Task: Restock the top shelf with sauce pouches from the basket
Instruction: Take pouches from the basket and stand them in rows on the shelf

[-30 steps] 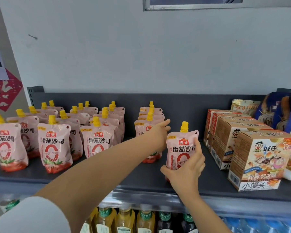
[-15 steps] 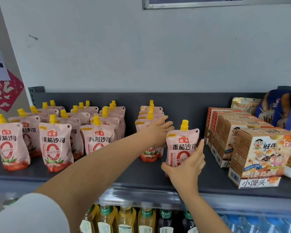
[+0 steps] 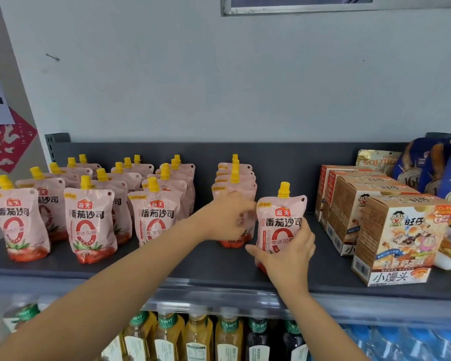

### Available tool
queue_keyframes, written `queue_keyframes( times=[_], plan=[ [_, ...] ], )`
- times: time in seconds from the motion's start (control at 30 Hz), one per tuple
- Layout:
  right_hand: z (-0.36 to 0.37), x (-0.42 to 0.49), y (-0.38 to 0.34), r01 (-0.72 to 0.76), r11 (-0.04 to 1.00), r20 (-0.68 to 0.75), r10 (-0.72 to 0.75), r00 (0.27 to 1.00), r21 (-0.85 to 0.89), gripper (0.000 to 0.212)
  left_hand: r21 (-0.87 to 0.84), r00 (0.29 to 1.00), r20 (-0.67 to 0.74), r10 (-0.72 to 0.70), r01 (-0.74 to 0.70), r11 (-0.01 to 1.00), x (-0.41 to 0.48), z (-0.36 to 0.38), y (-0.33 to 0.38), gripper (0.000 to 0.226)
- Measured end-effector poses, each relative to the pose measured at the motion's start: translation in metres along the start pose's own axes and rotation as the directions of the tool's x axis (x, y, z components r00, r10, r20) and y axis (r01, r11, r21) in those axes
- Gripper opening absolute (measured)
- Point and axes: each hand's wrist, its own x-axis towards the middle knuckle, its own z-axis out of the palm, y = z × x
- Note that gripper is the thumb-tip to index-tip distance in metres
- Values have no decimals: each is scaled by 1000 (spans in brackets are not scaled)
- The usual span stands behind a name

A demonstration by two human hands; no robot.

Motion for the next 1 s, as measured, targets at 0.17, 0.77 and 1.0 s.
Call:
queue_keyframes(
  times=[0.17, 0.77, 1.0],
  plan=[
    [-4, -3, -8, 17, 1000, 72, -17, 997, 1, 115, -457, 986, -47, -158, 119, 882, -43, 28, 3, 26],
    [6, 6, -28, -13, 965, 207, -43, 977, 263, 17, -517, 726, -495, -477, 195, 833, -62, 57, -4, 21],
    [13, 13, -30, -8, 971, 215, -45, 976, 240, 10, -541, 756, -451, -474, 191, 819, -60, 45, -23, 19]
  ],
)
